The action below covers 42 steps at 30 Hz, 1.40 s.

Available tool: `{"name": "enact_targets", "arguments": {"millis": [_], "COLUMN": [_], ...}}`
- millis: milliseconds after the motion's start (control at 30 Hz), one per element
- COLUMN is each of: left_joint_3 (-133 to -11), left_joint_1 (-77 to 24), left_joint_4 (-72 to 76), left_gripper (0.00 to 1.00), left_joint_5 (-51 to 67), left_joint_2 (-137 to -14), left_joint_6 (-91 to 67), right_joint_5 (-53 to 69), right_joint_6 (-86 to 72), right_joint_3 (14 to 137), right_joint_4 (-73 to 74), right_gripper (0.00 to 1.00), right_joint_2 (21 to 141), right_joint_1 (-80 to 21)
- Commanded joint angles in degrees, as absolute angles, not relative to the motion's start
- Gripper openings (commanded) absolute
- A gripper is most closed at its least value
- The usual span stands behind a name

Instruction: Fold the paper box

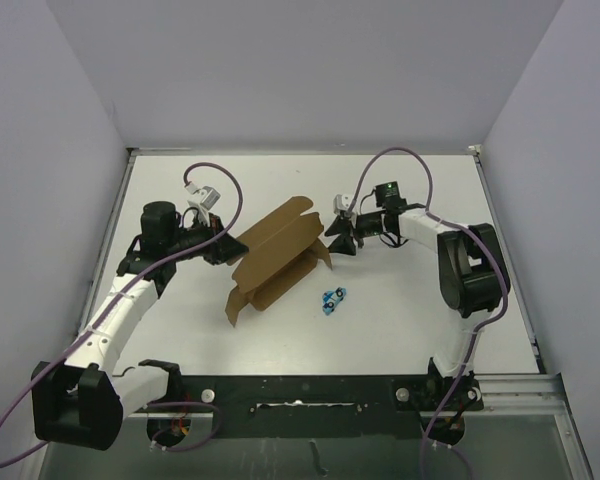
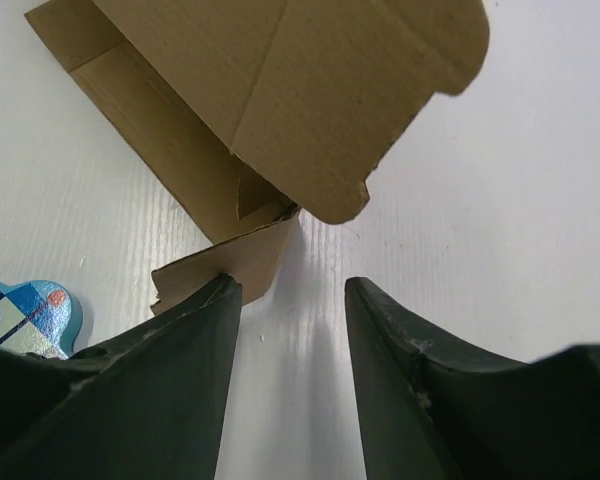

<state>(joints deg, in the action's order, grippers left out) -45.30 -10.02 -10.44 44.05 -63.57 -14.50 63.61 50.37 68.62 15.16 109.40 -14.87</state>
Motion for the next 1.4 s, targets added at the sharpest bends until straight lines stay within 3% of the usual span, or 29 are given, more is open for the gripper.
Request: {"name": "enact_targets", "arguments": {"millis": [0, 400, 633, 900, 1367], "left_joint_3": [-45.3, -45.2, -45.2, -45.2, -45.2], "left_joint_1": [-9.8, -9.8, -9.8, -9.9, -9.9], "left_joint_4": [-7.5, -7.1, -7.1, -7.1, -7.1], "left_gripper": [0.0, 0.0, 0.0, 0.0, 0.0], "left_joint_5": [45.7, 46.5, 46.7, 46.8, 46.9], "left_joint_2": [-62.2, -62.5, -62.6, -63.0, -63.2], "left_joint_6": [-13.6, -13.6, -13.7, -13.7, -13.9], "right_joint_5": [67.4, 67.6, 65.2, 62.3, 58.5], "right_joint_6": [53.9, 51.1, 39.5, 28.0, 25.8], "right_joint_3": [68.8, 66.9, 63.7, 58.6, 58.1], "right_joint_4": [14.7, 11.4, -0.5, -16.3, -21.2], "right_gripper": [0.49, 0.56, 0.57, 0.5, 0.43], "right_joint_2": [106.0, 106.4, 106.4, 107.2, 109.5], "right_joint_1": [-16.0, -18.4, -19.8, -19.9, -24.3]}}
